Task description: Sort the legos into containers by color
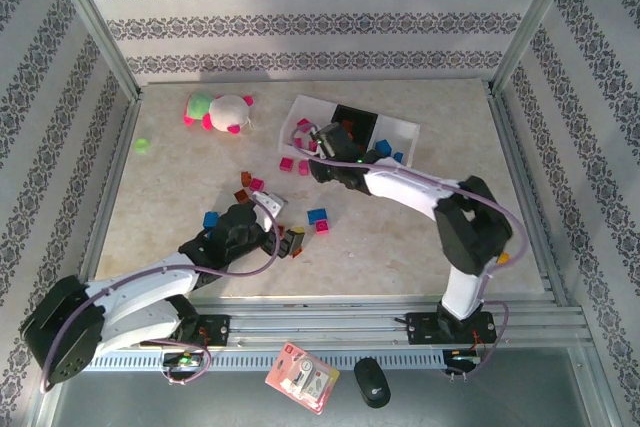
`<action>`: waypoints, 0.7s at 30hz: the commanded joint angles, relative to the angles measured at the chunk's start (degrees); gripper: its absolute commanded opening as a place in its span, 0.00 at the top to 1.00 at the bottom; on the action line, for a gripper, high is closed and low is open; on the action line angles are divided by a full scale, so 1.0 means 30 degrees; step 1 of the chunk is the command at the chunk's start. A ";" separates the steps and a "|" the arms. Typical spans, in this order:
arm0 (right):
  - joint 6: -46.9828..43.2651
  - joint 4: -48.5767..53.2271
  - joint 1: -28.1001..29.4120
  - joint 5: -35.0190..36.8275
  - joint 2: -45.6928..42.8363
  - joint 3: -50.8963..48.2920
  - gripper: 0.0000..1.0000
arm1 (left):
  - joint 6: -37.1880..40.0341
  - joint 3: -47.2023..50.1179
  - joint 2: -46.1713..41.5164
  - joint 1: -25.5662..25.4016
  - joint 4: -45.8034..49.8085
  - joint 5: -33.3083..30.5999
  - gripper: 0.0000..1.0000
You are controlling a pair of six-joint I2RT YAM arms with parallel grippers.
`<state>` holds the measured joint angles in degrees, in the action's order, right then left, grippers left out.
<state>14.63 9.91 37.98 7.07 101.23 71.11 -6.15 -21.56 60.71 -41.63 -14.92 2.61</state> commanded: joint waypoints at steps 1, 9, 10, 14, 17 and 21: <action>-0.0134 -0.0648 -0.0360 0.1964 -0.2183 -0.1222 0.75 | 0.0959 -0.0722 0.1094 -0.0264 -0.3142 0.0510 0.01; 0.0913 -0.0975 -0.4026 0.2088 -0.4567 -0.3436 0.75 | 0.0469 -0.2269 0.4347 -0.0600 -0.5954 0.2300 0.01; 0.1192 -0.1041 -0.4713 0.1834 -0.4491 -0.3656 0.75 | 0.0469 -0.2360 0.4556 -0.0648 -0.6035 0.2325 0.01; 0.1966 -0.1569 -0.6618 0.0674 -0.3659 -0.4087 0.75 | 0.0604 -0.2493 0.4731 -0.0685 -0.5817 0.2043 0.01; 0.1828 -0.1953 -0.7350 0.0340 -0.2786 -0.3944 0.73 | 0.0727 -0.2493 0.4523 -0.0688 -0.5439 0.1859 0.01; 0.1189 -0.2034 -0.7613 0.0772 -0.2690 -0.3875 0.54 | 0.0491 -0.2635 0.4286 -0.0685 -0.4727 0.1277 0.01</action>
<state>19.35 5.72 15.35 9.69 93.60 59.51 -4.75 -27.66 74.74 -42.81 -29.15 7.64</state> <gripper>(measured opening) 0.429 0.992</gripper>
